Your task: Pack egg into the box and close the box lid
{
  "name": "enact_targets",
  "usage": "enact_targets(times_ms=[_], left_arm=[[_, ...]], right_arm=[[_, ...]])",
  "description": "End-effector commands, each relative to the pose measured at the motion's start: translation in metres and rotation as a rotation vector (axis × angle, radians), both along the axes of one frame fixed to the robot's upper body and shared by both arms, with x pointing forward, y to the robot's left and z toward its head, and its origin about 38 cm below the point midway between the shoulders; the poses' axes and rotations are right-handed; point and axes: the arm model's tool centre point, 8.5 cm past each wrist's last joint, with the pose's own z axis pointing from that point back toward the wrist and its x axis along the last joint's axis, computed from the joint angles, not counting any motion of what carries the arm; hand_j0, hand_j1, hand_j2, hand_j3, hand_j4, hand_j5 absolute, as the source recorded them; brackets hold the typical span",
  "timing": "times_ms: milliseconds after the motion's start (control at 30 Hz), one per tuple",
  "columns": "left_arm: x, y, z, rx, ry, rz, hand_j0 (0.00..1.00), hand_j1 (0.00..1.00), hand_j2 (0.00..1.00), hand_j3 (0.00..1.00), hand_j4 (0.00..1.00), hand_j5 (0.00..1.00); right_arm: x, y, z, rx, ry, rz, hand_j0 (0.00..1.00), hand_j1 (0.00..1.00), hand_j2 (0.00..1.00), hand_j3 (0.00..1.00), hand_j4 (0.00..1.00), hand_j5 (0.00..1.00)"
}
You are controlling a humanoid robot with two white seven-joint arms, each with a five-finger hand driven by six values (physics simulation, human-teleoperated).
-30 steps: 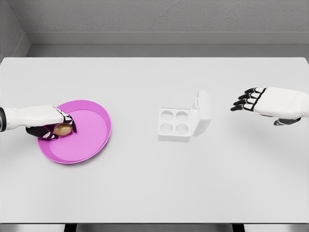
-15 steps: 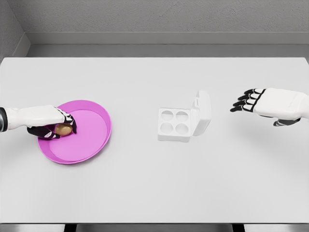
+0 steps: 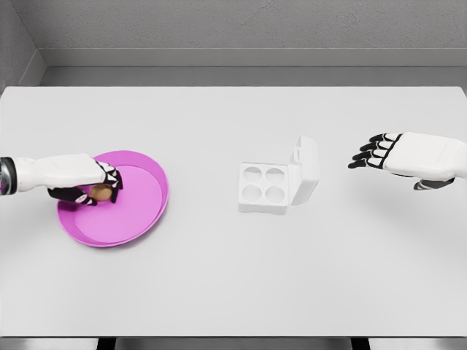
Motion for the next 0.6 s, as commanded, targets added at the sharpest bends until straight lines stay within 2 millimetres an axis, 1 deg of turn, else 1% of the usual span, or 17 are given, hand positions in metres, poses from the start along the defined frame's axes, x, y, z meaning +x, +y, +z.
enact_targets(times_ms=[0,67,133,200,333,400,467,500,567], left_arm=[[-0.004,-0.016,0.009,-0.019,-0.024,-0.048,0.43,0.43,0.43,0.43,0.43,0.43],[-0.003,-0.032,0.015,-0.041,-0.045,-0.085,0.43,0.43,0.43,0.43,0.43,0.43],[0.000,-0.041,0.019,-0.059,-0.059,-0.100,0.43,0.43,0.43,0.43,0.43,0.43],[0.002,-0.047,0.020,-0.069,-0.065,-0.109,0.43,0.43,0.43,0.43,0.43,0.43],[0.006,-0.068,0.022,-0.113,-0.078,-0.140,0.43,0.43,0.43,0.43,0.43,0.43],[0.009,-0.076,0.026,-0.128,-0.090,-0.154,0.43,0.43,0.43,0.43,0.43,0.43],[0.008,-0.080,0.028,-0.136,-0.095,-0.164,0.43,0.43,0.43,0.43,0.43,0.43],[0.007,-0.087,0.031,-0.148,-0.103,-0.181,0.43,0.43,0.43,0.43,0.43,0.43],[0.007,-0.095,0.030,-0.165,-0.104,-0.194,0.43,0.43,0.43,0.43,0.43,0.43]], right_arm=[[0.000,0.000,0.001,0.003,0.000,-0.003,1.00,1.00,1.00,1.00,1.00,1.00],[0.000,0.000,0.001,0.003,0.000,-0.003,1.00,1.00,1.00,1.00,1.00,1.00],[0.000,0.000,0.001,0.003,0.000,-0.003,1.00,1.00,1.00,1.00,1.00,1.00],[0.000,0.000,0.001,0.003,0.000,-0.003,1.00,1.00,1.00,1.00,1.00,1.00],[0.000,-0.001,0.001,0.002,-0.001,-0.003,1.00,1.00,1.00,1.00,1.00,1.00],[0.000,-0.001,0.001,0.003,0.001,-0.003,1.00,1.00,1.00,1.00,1.00,1.00],[0.000,-0.001,0.001,0.003,-0.001,-0.003,1.00,1.00,1.00,1.00,1.00,1.00],[0.000,0.000,0.002,0.005,-0.002,-0.002,1.00,1.00,1.00,1.00,1.00,1.00],[0.000,-0.001,0.002,0.003,-0.002,-0.003,1.00,1.00,1.00,1.00,1.00,1.00]])
